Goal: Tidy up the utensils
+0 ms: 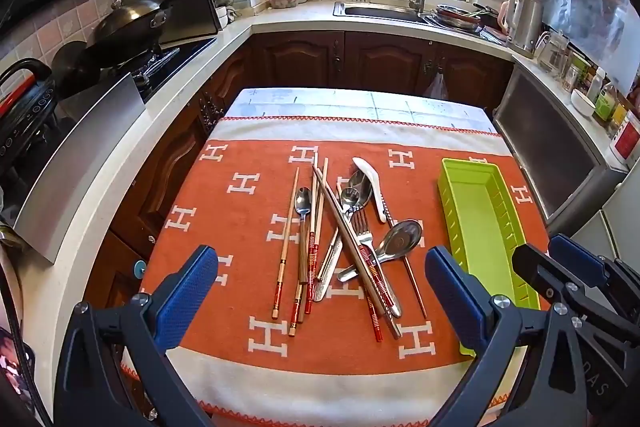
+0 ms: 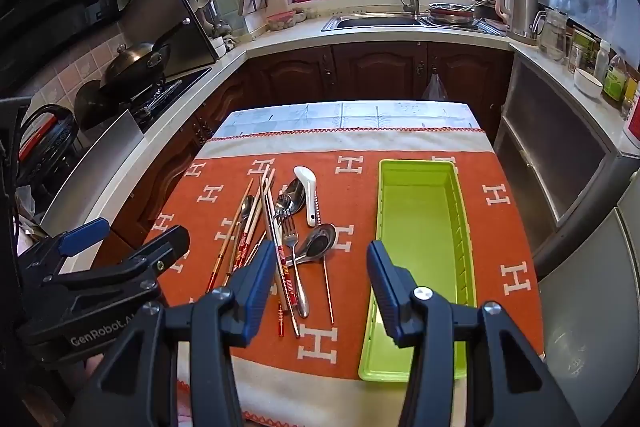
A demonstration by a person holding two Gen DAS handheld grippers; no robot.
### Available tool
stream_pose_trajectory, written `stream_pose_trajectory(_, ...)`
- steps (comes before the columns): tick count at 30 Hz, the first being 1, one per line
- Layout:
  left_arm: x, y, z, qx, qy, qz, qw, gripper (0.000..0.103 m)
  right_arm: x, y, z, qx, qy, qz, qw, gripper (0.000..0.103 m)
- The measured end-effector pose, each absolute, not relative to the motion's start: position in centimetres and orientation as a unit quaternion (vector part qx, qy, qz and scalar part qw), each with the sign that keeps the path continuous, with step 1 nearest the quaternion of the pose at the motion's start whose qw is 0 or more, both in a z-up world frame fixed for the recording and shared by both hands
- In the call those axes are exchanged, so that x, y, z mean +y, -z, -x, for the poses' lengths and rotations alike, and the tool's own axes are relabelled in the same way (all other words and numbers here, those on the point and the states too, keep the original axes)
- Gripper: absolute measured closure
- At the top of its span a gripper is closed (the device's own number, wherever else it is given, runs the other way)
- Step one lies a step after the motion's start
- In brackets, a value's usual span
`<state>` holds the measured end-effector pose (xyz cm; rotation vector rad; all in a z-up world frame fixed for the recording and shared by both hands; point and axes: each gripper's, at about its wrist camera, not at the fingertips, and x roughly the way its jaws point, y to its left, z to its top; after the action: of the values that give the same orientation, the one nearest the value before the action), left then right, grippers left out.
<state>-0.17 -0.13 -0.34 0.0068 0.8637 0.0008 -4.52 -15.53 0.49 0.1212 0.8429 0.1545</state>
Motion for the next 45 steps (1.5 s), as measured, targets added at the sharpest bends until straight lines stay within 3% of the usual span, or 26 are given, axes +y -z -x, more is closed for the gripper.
stream_pose_trajectory(45, 0.4, 1.8, 0.2, 0.436, -0.002, 0.006, 0.900, 0.001, -15.3, 1.2, 4.7, 0.415, -0.078, -0.064, 0.904, 0.056)
